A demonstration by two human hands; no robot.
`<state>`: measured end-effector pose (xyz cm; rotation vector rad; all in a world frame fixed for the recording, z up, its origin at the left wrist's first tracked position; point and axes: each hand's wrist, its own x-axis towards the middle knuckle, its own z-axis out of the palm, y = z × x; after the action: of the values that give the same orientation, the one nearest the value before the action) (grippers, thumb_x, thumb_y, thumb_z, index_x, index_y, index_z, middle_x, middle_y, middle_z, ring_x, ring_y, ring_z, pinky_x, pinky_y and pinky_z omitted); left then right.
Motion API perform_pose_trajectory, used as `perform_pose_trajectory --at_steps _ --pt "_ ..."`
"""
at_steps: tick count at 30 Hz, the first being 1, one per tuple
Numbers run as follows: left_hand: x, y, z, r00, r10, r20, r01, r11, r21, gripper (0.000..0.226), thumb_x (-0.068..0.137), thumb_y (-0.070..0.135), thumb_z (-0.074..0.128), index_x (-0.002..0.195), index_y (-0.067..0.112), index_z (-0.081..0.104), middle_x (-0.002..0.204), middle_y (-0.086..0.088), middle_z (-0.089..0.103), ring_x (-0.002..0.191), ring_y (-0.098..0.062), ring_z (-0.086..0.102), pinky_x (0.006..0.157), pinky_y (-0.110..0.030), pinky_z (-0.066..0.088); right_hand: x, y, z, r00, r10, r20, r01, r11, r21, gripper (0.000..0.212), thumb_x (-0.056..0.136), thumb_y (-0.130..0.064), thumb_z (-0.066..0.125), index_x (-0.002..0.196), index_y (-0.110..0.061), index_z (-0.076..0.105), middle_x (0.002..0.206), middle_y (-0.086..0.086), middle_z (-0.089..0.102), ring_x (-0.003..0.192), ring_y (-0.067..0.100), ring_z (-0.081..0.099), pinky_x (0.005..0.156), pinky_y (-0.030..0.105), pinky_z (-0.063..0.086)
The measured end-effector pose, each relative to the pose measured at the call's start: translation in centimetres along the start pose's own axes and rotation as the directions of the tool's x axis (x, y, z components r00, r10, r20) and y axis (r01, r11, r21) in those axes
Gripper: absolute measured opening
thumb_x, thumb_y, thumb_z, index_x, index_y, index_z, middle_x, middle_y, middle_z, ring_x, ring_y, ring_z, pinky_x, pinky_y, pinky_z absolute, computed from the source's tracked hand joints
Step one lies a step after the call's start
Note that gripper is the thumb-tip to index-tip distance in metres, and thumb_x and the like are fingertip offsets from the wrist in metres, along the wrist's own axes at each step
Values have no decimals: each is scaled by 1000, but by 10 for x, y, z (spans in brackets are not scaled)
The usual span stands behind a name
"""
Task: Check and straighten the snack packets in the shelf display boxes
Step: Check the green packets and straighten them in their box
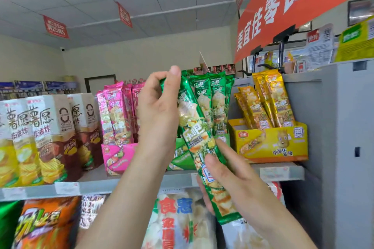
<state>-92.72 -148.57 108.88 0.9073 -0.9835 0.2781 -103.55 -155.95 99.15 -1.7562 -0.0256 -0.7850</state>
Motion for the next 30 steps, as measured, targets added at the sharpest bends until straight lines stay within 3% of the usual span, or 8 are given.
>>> perform_pose_trajectory --at_steps 6,13,17,21,22,23,26,30 --pt "-18 -2 1 980 -195 40 200 963 -183 58 77 39 74 110 -2 51 62 -7 63 60 -25 48 65 -45 36 -15 -2 16 996 -38 -75 33 998 -59 25 72 -73 53 83 -90 37 99 -68 36 101 -43 29 75 -14 24" --pt "-45 -11 6 978 -198 67 207 965 -162 29 84 27 75 97 13 53 69 -10 64 47 -10 54 56 -23 47 -25 -1 16 978 -30 -204 35 999 23 17 78 -61 47 73 -71 61 78 -58 50 82 -39 43 65 -12 29" --pt "-63 -17 7 952 -273 137 296 936 -189 76 74 34 79 125 -10 42 64 -8 66 61 -18 56 64 -34 49 -28 -6 14 962 55 -267 -38 997 71 12 67 -67 47 64 -73 58 78 -52 56 81 -37 46 60 -10 33" --pt "-71 -21 3 936 -323 141 339 934 -111 71 69 55 72 105 -5 58 84 -13 69 74 -24 63 70 -39 52 -26 1 15 954 -108 -280 113 994 0 41 81 -68 47 95 -31 62 99 -3 41 100 -3 34 80 32 27" --pt "-71 -20 1 933 -341 115 353 929 -109 73 66 58 71 104 -3 59 89 -14 67 78 -26 62 74 -48 53 -26 5 16 947 -162 -278 155 987 -47 48 85 -68 47 97 -24 63 65 -19 38 61 -2 30 55 11 21" --pt "-70 -20 0 935 -344 87 353 928 -117 69 67 56 71 100 -3 58 86 -13 62 75 -25 58 70 -51 51 -25 11 17 935 -204 -291 185 978 -92 43 86 -65 48 98 -28 67 82 -7 70 75 1 63 67 13 48" --pt "-63 -16 -4 955 -295 7 293 943 -155 23 79 39 66 74 16 63 68 -3 54 63 -16 50 54 -32 44 -29 22 21 901 -267 -342 212 959 -188 36 84 -58 55 116 -42 62 101 -15 70 92 0 64 76 14 47" --pt "-52 -7 -6 952 -303 -49 286 934 -213 36 78 50 65 89 16 67 86 -5 68 81 -20 63 73 -40 51 -39 28 26 888 -334 -316 233 920 -315 44 87 -53 55 130 -42 52 118 -12 63 110 9 61 84 16 47"
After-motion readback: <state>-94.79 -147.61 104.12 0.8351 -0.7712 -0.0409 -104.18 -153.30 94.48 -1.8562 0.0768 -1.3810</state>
